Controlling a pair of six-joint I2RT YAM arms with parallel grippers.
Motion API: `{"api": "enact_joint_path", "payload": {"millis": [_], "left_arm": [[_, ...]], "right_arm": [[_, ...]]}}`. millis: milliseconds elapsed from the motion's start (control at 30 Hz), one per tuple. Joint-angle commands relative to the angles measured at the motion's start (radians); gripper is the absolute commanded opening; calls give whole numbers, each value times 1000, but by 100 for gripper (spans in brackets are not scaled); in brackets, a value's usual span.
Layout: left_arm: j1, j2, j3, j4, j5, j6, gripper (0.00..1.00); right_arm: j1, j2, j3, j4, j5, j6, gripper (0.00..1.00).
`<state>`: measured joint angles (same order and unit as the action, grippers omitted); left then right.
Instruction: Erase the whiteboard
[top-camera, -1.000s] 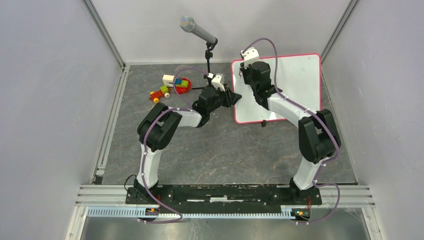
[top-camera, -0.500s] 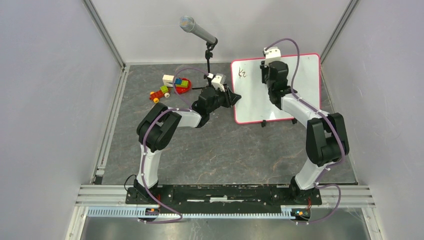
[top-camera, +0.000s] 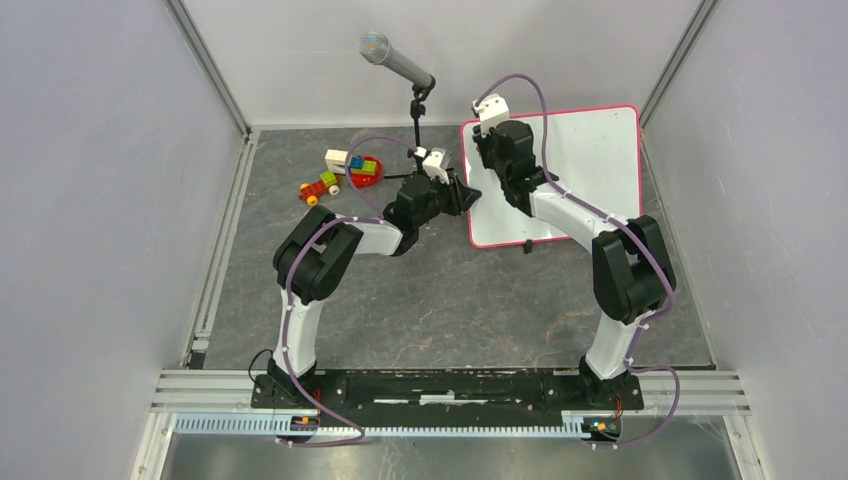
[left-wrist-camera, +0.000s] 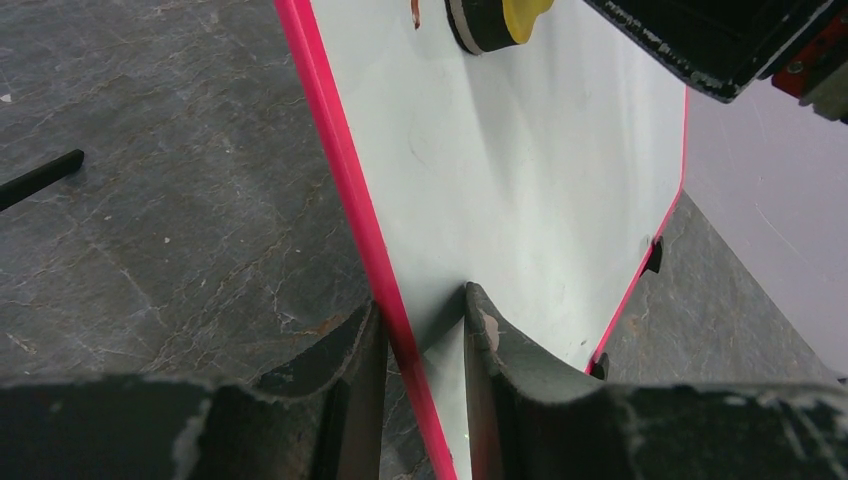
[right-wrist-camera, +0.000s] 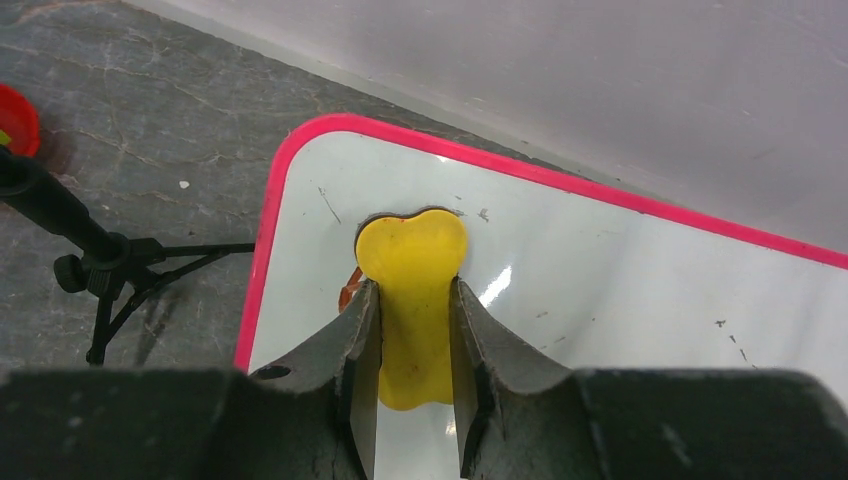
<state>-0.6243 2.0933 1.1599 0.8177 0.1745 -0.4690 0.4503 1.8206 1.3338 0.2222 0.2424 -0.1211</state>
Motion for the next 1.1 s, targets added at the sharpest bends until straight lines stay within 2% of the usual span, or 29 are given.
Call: {"api": "enact_joint_path", "payload": {"millis": [0,233,367,567,733,900,1067], "left_arm": [[14,-43,-12,-5,-109,134,2],[14,-42,-9,-4,-112,135,2],[14,-44,-7,-8,-111,136,2],[14,-44,-9,-7,-112,138,2],[13,-48,-9,-8,-109,139,2],[13,-46,-9,-6,-109,138,2],[-17,-56,3,-48,-154,200,2]], "right_arm": [[0,23,23,-41,-129,-49,21],[10,2,-54,-114,-164,-101,21],[22,-3,-49,-183,-99,-134,20],[24,-43,-70,-207,-114,-160,21],[24,-37,-61,-279,-64,-209,22],[28,-38,-47,-230,-35,-175,23],[39,-40,5,-87,30,-84,24]]}}
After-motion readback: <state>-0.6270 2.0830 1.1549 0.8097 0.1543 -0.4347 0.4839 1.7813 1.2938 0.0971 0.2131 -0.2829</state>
